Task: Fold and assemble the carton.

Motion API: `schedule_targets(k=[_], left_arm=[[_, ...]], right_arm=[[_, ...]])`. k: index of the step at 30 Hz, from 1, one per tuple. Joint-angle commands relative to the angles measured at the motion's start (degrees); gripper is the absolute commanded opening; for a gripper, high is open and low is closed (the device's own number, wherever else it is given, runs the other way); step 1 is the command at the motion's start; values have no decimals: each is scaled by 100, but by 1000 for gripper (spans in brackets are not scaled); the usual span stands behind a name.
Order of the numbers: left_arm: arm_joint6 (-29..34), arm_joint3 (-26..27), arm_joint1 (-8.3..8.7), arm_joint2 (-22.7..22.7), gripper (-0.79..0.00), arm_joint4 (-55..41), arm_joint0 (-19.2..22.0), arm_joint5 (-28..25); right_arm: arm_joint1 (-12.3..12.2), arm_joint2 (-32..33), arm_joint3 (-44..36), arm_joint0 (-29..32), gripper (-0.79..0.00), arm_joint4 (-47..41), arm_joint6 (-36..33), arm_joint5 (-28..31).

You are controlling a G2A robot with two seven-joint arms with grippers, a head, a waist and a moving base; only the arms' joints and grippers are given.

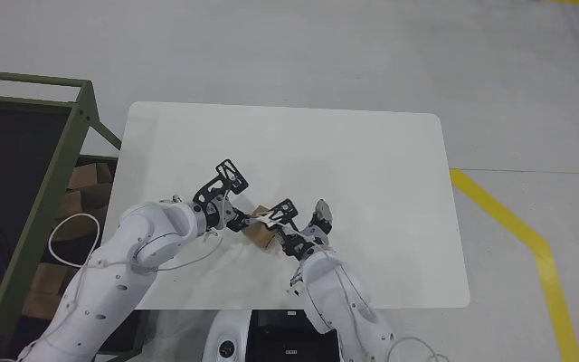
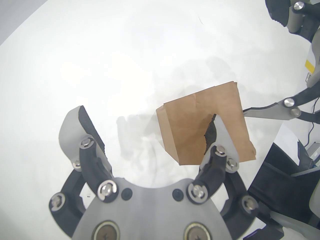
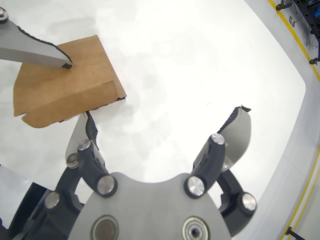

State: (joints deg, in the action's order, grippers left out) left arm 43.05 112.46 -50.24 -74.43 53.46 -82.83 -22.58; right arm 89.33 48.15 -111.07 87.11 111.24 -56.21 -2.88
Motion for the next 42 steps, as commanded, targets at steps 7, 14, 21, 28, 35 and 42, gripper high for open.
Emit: schedule_targets(k=[7, 14, 21, 28, 35, 42], left_arm=[[14, -49, -12, 3, 0, -30, 27, -19], [47, -51, -26, 34, 0, -14, 68, -11], [45, -36, -35, 40, 0, -1, 75, -18], [61, -17, -43, 41, 0, 14, 68, -20], [90, -39, -55, 67, 0, 20, 88, -11], [78, -65, -63, 64, 0, 16, 98, -20]], right_arm=[[-51, 22, -98, 51, 0, -80, 107, -21], [-115, 97, -248, 158, 0, -129, 174, 3], [-174, 154, -359, 250, 0, -135, 195, 3], [-210, 81, -303, 214, 0, -148, 237, 38], [-220, -139, -80, 10, 0, -108, 179, -54], [-244, -258, -31, -106, 0, -120, 130, -237]])
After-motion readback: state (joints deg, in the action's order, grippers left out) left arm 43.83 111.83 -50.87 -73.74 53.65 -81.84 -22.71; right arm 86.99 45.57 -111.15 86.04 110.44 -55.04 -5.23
